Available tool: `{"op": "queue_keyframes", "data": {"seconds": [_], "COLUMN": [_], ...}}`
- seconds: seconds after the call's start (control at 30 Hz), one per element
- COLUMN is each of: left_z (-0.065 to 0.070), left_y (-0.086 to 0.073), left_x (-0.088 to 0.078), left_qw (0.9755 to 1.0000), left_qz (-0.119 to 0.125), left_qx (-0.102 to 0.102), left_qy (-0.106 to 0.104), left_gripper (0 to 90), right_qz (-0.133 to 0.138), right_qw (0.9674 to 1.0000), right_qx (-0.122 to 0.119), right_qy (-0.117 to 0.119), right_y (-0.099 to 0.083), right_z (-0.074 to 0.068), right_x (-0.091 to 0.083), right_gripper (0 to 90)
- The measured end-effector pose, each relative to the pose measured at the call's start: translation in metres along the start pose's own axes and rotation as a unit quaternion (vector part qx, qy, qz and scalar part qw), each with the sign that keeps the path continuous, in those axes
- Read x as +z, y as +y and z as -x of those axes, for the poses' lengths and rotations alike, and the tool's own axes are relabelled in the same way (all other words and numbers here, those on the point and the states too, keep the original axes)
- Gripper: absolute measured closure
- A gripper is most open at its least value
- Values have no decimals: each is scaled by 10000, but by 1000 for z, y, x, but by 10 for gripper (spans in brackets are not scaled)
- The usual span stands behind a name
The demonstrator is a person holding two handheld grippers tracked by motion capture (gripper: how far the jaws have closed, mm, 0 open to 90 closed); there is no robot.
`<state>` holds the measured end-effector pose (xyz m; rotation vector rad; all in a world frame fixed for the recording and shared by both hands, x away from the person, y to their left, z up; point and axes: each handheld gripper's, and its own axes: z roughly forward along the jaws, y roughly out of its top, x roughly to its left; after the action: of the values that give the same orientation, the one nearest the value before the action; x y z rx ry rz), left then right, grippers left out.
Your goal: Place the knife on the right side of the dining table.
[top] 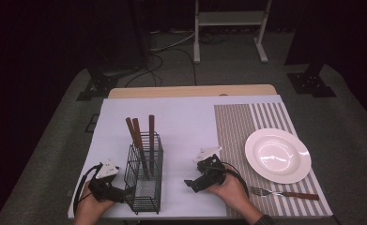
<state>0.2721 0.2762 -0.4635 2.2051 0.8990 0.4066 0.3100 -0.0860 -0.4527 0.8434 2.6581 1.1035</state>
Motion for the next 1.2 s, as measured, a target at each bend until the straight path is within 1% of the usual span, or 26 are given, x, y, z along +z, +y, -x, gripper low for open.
{"op": "queue_keyframes", "data": {"seconds": [0.07,0.1,0.17,0.2,0.33,0.57,0.73,0.83,0.97,1.03,1.1,1.2], "left_z": [0,0,0,0,0,0,0,0,0,0,0,0], "left_y": [0,0,0,0,0,0,0,0,0,0,0,0], "left_x": [0,0,0,0,0,0,0,0,0,0,0,0], "left_qw": [10000,10000,10000,10000,10000,10000,10000,10000,10000,10000,10000,10000], "left_qz": [-6,-6,-4,-2,-6,2,-3,-1,-2,0,-1,0], "left_qx": [9,9,6,1,10,-12,-22,-22,-13,-10,-11,-15], "left_qy": [2,2,1,-3,0,-3,-9,-9,-6,-4,-5,-9], "left_gripper": [0,0,0,0,0,0,0,0,0,0,0,0], "right_qz": [78,78,115,171,213,368,479,530,621,746,758,881], "right_qw": [9999,9999,9999,9997,9996,9990,9982,9980,9972,9963,9961,9950], "right_qx": [71,71,73,107,132,111,154,124,145,87,88,83], "right_qy": [29,29,106,110,142,231,326,319,381,429,437,469], "right_y": [4,4,7,10,13,28,37,42,49,55,56,64], "right_z": [2,2,4,5,6,7,7,7,8,9,9,10], "right_x": [-3,-3,-5,-7,-10,-18,-21,-23,-25,-27,-27,-30], "right_gripper": [132,132,134,141,142,147,147,147,147,147,147,147]}}
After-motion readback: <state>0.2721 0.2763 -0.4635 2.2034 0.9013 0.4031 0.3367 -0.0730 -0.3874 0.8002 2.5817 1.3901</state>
